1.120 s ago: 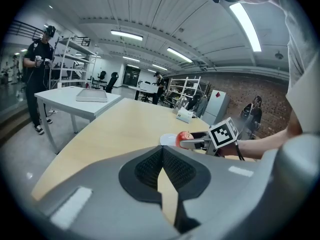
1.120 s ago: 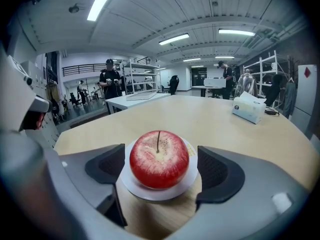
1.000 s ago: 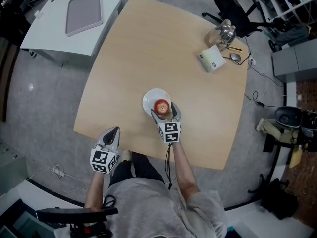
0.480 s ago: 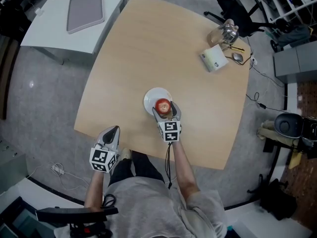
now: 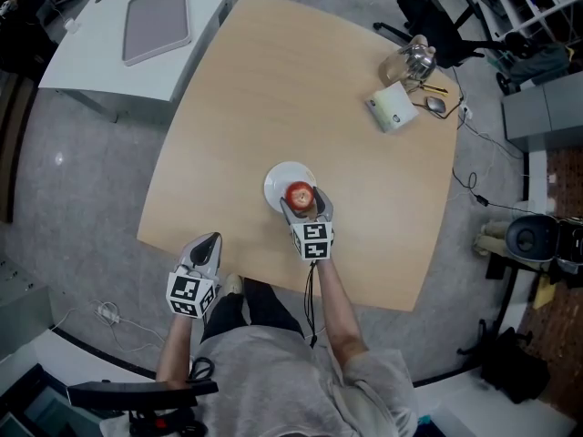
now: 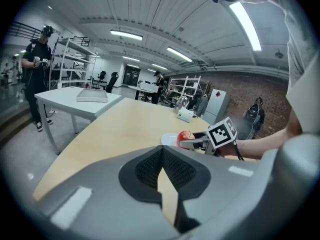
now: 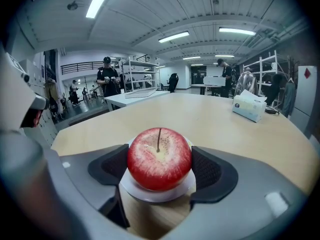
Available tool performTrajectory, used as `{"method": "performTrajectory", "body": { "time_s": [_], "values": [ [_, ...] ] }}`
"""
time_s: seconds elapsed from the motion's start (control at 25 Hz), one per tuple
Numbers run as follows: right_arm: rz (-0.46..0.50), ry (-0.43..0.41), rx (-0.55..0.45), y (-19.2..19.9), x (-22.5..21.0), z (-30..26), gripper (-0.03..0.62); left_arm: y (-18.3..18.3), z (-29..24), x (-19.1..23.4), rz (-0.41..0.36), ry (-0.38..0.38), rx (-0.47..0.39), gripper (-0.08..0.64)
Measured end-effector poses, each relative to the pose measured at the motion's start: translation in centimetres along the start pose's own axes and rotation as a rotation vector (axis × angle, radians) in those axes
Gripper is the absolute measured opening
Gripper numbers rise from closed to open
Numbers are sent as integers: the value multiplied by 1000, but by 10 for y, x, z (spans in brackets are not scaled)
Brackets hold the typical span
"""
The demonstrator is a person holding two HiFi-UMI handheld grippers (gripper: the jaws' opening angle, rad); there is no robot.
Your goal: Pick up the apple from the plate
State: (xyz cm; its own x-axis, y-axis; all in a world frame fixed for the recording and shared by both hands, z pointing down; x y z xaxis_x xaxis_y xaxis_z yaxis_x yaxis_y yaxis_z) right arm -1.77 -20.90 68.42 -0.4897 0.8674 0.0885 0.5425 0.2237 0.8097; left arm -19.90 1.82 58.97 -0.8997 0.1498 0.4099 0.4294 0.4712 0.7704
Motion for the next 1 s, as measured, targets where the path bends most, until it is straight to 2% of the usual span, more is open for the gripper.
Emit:
{"method": "performTrajectory", "body": {
  "time_s": [0.44, 1.0],
  "values": [
    [-19, 7, -21, -2, 0, 7, 394, 1, 7, -1, -9, 1, -5, 20],
    [-40, 47, -60, -8, -3, 34, 394, -2, 9, -9, -39, 44, -8, 20]
  ]
}}
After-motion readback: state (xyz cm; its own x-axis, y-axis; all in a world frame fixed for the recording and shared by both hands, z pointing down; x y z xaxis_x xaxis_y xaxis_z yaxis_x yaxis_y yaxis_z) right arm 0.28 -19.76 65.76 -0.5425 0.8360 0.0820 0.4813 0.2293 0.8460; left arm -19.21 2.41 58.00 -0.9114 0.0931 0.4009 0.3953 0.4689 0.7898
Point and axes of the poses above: the fingertips, and each gripper's own axes: z backward along the fingers, x to its left, y out of its underside, the point moved 8 cm from there along z, backward along the fingers, and after that the axes turned 11 degrees about z, right-handed, at the moved point
